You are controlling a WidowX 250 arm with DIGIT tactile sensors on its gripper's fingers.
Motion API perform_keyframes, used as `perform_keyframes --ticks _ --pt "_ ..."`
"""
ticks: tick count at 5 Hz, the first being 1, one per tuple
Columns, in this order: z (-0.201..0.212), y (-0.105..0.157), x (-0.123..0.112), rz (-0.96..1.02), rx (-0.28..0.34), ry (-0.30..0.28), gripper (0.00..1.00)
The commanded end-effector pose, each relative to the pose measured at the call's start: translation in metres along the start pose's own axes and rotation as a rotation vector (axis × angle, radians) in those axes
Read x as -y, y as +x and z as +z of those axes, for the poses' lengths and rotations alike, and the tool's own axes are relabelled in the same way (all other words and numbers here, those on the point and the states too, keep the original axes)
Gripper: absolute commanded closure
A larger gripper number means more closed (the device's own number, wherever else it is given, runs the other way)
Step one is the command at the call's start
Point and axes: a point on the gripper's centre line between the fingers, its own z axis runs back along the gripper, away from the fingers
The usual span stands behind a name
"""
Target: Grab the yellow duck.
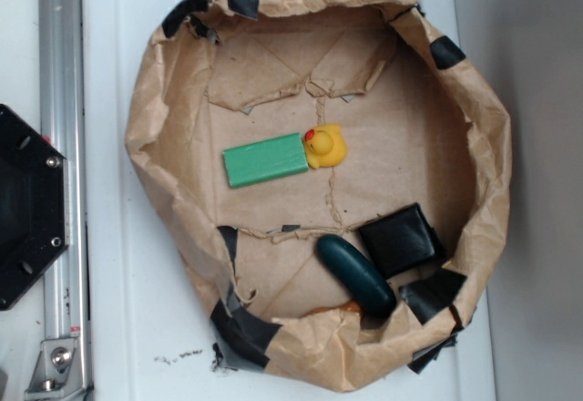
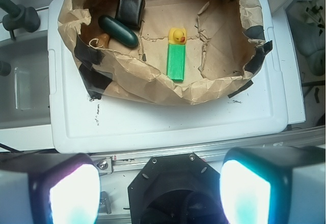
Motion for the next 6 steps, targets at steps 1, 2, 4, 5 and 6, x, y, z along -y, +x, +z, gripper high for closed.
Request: perform_keyframes --ticks 1,2,4,5,6 --pt "0.000 0.000 0.000 0.000 0.000 0.000 0.00" --pt "-0.017 0.049 -0.020 -0.143 0.055 -0.079 0.00" --pt "-0.051 0.108 -0.011 -0.217 0.124 -0.048 0.00" --pt "-0.083 0.125 -0.004 -0.230 0.070 0.044 0.00" --pt "-0.121 0.137 -0.006 -0.238 0.015 0.091 0.00"
